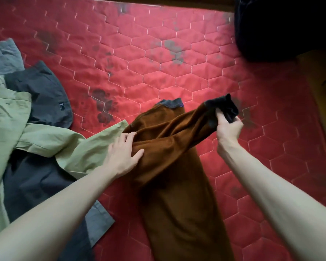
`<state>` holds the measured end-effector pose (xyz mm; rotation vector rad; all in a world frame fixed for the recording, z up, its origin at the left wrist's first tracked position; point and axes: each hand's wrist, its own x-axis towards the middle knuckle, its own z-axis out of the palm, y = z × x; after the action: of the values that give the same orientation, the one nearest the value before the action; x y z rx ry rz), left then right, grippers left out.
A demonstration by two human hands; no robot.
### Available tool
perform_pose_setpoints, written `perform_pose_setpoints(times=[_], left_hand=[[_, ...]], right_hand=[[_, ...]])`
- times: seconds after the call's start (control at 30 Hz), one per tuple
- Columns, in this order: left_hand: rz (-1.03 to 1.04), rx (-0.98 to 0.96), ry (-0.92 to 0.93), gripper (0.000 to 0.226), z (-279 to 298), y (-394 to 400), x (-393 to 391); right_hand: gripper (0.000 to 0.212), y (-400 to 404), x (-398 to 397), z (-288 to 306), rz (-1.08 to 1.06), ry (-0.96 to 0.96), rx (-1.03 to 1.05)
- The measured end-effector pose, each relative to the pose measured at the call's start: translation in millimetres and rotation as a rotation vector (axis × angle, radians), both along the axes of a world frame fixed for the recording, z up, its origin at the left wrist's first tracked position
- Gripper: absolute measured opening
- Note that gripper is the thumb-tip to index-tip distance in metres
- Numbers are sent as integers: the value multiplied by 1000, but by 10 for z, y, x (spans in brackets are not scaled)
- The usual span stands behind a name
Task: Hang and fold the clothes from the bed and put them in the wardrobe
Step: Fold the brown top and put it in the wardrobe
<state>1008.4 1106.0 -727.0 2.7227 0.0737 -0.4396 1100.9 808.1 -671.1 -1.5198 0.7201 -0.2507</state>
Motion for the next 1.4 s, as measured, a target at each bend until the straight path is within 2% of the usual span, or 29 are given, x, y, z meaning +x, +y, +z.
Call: perform_pose_setpoints(times=[0.07, 0.13, 0.17, 0.23, 0.3, 0.37, 0.5, 0.57, 0.63, 0.7, 0.8, 0.93, 1.0, 1.03, 1.07, 1.13, 1.2, 1.23, 1.3, 1.33, 1.4], left_hand=[[-164, 64, -278, 45, -52, -104, 2], [-406, 0, -406, 38, -119, -229, 11], [-520, -9, -357, 42, -176, -282, 2], [-633, 66, -142, 59, -319, -338, -15], [-614, 167, -11, 69, -440, -355, 4], [-561, 218, 40, 73, -459, -412, 69], [-523, 176, 88, 74, -438, -453, 162], [-433, 12, 40, 70, -380, -413, 161], [-185, -235, -84, 65, -263, -386, 148], [83, -365, -164, 57, -150, -394, 151], [385, -543, -16, 60, -22, -441, 227], [479, -677, 98, 18, -126, -408, 303], [564, -720, 58, 13, -164, -369, 334], [569, -676, 10, 10, -170, -362, 346], [548, -573, -55, 11, -173, -364, 347], [443, -312, -234, 14, -129, -412, 314], [244, -143, -441, 20, -51, -497, 239], [105, -131, -500, 25, -39, -543, 191], [-213, -134, -478, 38, -94, -606, 83], [-349, -91, -409, 46, -165, -609, 14], [-500, 42, -255, 62, -321, -544, -93]], right_hand=[[10, -189, -9, -153, 46, 46, -88], [14, -319, -4, -296, 71, 67, -154], [15, -351, -3, -348, 80, 72, -185], [16, -334, -14, -406, 114, 70, -261], [18, -242, -64, -436, 171, 47, -350], [20, -92, -150, -434, 227, 8, -442], [27, 286, -417, -492, 411, -172, -576], [36, 489, -587, -585, 527, -261, -611], [44, 677, -739, -665, 650, -305, -629], [48, 837, -856, -750, 750, -310, -651], [51, 1086, -947, -882, 877, -222, -675], [61, 1327, -950, -913, 1062, -54, -691], [58, 1308, -896, -804, 1068, -70, -617], [55, 1260, -841, -748, 997, -103, -583], [51, 1200, -767, -721, 895, -156, -587], [44, 1072, -584, -730, 753, -235, -729], [49, 976, -446, -804, 793, -192, -946], [53, 935, -421, -848, 851, -130, -1057], [62, 852, -412, -928, 923, 64, -1179], [70, 814, -403, -956, 919, 194, -1158], [92, 770, -322, -950, 841, 440, -964]])
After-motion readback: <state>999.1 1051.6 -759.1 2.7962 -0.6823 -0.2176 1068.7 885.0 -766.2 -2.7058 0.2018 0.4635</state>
